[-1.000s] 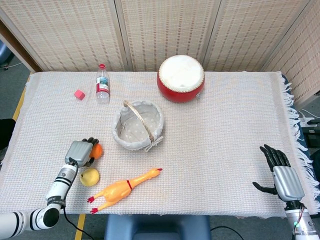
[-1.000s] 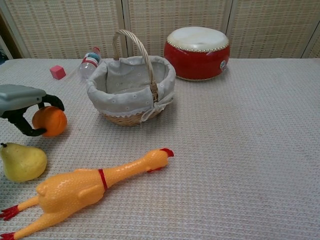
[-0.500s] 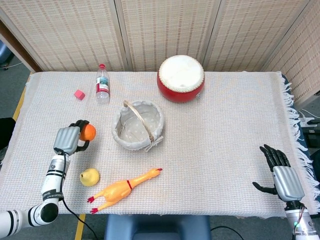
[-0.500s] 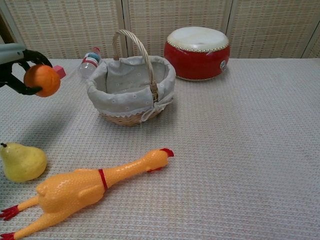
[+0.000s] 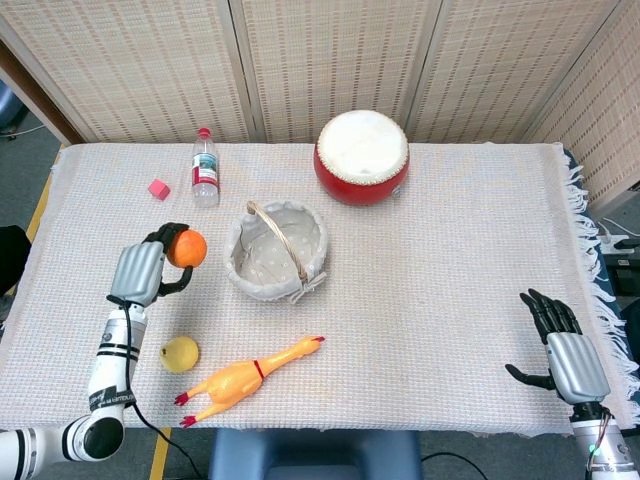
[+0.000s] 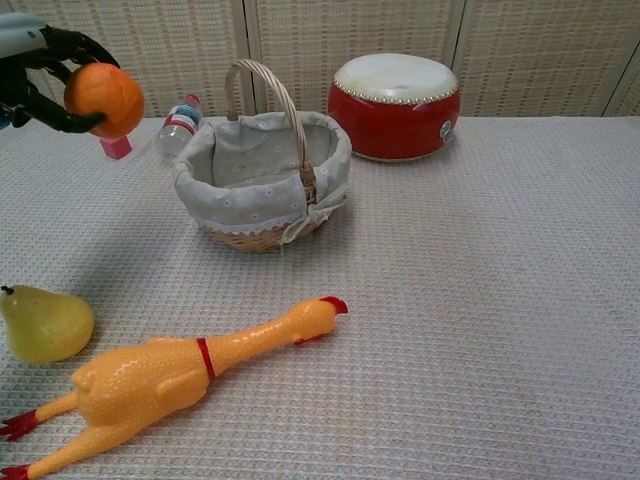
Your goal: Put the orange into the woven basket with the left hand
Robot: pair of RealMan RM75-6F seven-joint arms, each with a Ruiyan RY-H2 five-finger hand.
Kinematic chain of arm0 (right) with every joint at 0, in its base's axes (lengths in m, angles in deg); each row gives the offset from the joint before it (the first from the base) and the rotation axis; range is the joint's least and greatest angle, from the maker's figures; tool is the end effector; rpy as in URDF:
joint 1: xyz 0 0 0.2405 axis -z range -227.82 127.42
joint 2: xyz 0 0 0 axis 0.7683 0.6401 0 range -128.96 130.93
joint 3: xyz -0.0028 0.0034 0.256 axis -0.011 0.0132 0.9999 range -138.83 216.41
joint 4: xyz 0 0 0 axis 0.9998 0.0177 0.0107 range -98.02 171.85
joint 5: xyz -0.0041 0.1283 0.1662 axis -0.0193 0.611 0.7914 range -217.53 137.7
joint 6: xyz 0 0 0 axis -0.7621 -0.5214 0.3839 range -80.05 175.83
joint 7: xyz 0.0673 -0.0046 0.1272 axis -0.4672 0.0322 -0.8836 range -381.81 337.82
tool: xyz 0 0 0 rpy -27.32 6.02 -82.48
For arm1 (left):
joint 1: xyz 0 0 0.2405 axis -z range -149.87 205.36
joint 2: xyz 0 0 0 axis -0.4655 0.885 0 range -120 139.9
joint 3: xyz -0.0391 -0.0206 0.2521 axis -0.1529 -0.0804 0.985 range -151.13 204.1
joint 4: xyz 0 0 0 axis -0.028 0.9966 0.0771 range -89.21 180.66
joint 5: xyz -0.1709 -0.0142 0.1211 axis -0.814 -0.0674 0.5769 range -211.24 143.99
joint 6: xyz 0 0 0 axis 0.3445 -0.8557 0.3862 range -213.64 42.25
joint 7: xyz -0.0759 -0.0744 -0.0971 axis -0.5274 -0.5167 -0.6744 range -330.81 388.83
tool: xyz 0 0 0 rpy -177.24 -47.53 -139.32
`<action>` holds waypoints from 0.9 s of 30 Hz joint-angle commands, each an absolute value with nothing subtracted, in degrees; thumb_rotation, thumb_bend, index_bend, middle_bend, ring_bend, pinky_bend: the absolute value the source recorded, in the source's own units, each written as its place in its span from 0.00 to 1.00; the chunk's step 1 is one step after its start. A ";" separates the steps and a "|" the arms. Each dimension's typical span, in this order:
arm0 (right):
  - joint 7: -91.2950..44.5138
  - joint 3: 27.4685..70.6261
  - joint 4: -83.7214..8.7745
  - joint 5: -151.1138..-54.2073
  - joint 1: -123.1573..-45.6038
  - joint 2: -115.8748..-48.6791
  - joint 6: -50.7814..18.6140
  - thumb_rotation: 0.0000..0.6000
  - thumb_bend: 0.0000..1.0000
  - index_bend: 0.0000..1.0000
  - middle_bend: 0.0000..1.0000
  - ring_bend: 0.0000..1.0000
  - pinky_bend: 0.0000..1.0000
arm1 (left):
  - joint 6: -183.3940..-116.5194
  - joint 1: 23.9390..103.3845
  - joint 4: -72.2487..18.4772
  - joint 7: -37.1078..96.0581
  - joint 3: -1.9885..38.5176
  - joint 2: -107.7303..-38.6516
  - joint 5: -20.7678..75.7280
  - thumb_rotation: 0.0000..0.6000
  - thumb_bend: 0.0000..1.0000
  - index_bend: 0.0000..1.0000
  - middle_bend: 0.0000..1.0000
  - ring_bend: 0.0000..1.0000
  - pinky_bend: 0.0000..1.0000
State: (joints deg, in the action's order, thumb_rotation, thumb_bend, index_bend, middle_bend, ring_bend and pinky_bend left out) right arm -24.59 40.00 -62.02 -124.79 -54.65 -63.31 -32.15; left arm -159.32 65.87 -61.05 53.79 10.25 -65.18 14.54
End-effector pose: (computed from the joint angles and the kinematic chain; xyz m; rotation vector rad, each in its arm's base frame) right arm -0.2971 -0.1697 0.1330 1.3812 -1.1316 0.9409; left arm -0.1456 0.3345 0.0908 -1.4189 -1.0639 -1.0340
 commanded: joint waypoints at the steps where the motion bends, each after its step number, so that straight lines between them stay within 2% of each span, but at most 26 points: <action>1: -24.51 39.96 -62.11 -124.90 -54.63 -63.32 -32.20 1.00 0.03 0.00 0.00 0.00 0.00 | -159.23 66.64 -61.90 54.60 9.74 -65.81 14.61 1.00 0.64 0.72 0.66 0.63 0.73; 11: -24.88 40.40 -62.08 -123.86 -54.98 -63.39 -31.46 1.00 0.03 0.00 0.00 0.00 0.00 | -154.64 73.53 -56.72 60.29 7.89 -71.83 10.02 1.00 0.64 0.70 0.66 0.62 0.73; 18: -25.60 40.68 -62.09 -123.16 -55.20 -63.25 -30.90 1.00 0.03 0.00 0.00 0.00 0.00 | -151.70 76.99 -51.99 61.96 8.83 -77.18 8.03 1.00 0.63 0.61 0.59 0.57 0.68; 21: -25.71 40.68 -62.16 -123.09 -55.24 -63.22 -30.79 1.00 0.03 0.00 0.00 0.00 0.00 | -150.60 77.80 -50.43 62.03 9.13 -78.70 7.22 1.00 0.57 0.49 0.46 0.45 0.57; 24: -25.88 40.73 -62.18 -122.93 -55.28 -63.19 -30.67 1.00 0.03 0.00 0.00 0.00 0.00 | -149.74 78.31 -49.48 61.32 9.13 -79.87 6.78 1.00 0.48 0.26 0.19 0.20 0.38; 26: -25.91 40.77 -62.17 -122.83 -55.34 -63.17 -30.57 1.00 0.03 0.00 0.00 0.00 0.00 | -149.23 78.54 -49.20 60.92 9.10 -80.12 6.74 1.00 0.46 0.15 0.07 0.08 0.30; 27: -25.89 40.78 -62.18 -122.80 -55.37 -63.17 -30.52 1.00 0.03 0.00 0.00 0.00 0.00 | -149.09 78.62 -49.10 60.72 9.03 -80.20 6.69 1.00 0.45 0.12 0.04 0.05 0.28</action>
State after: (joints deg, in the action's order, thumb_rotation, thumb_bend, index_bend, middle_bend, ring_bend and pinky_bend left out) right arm -25.89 40.78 -62.18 -122.80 -55.37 -63.17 -30.51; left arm -149.19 78.53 -49.20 60.80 9.06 -80.12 6.74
